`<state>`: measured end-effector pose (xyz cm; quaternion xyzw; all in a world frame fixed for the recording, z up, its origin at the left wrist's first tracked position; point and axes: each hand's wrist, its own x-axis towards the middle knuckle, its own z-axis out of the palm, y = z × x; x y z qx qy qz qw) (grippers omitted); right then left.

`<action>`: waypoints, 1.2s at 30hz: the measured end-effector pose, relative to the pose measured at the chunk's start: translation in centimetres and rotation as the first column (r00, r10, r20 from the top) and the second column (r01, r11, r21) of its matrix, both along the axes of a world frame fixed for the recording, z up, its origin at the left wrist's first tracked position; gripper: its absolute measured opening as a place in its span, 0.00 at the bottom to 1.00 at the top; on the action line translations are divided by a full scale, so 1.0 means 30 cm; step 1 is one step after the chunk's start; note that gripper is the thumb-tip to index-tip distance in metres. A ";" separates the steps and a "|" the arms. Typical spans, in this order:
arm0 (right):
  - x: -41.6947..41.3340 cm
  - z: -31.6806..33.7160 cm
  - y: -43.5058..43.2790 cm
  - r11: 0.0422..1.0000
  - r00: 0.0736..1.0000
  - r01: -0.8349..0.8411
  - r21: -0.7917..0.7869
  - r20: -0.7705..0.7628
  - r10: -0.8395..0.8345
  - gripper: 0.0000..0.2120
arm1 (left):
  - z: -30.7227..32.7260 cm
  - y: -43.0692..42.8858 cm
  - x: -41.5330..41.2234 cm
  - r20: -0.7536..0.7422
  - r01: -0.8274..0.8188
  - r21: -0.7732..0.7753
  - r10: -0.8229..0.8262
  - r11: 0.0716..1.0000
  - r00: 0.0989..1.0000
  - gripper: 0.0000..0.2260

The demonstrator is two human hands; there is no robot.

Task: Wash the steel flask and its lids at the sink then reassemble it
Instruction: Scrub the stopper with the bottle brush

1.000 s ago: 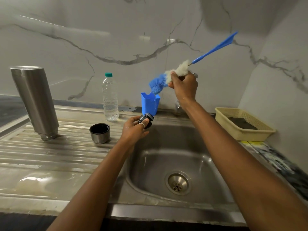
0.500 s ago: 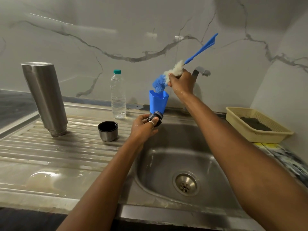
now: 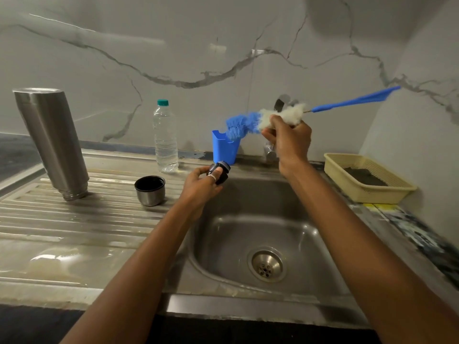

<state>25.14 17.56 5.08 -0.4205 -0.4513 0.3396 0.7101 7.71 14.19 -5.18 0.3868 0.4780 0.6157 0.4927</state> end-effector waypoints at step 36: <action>0.008 -0.201 -0.204 0.991 0.887 -0.130 0.038 0.452 0.099 0.09 | 0.030 -0.033 0.051 0.095 -0.026 -0.001 0.026 1.000 0.995 0.15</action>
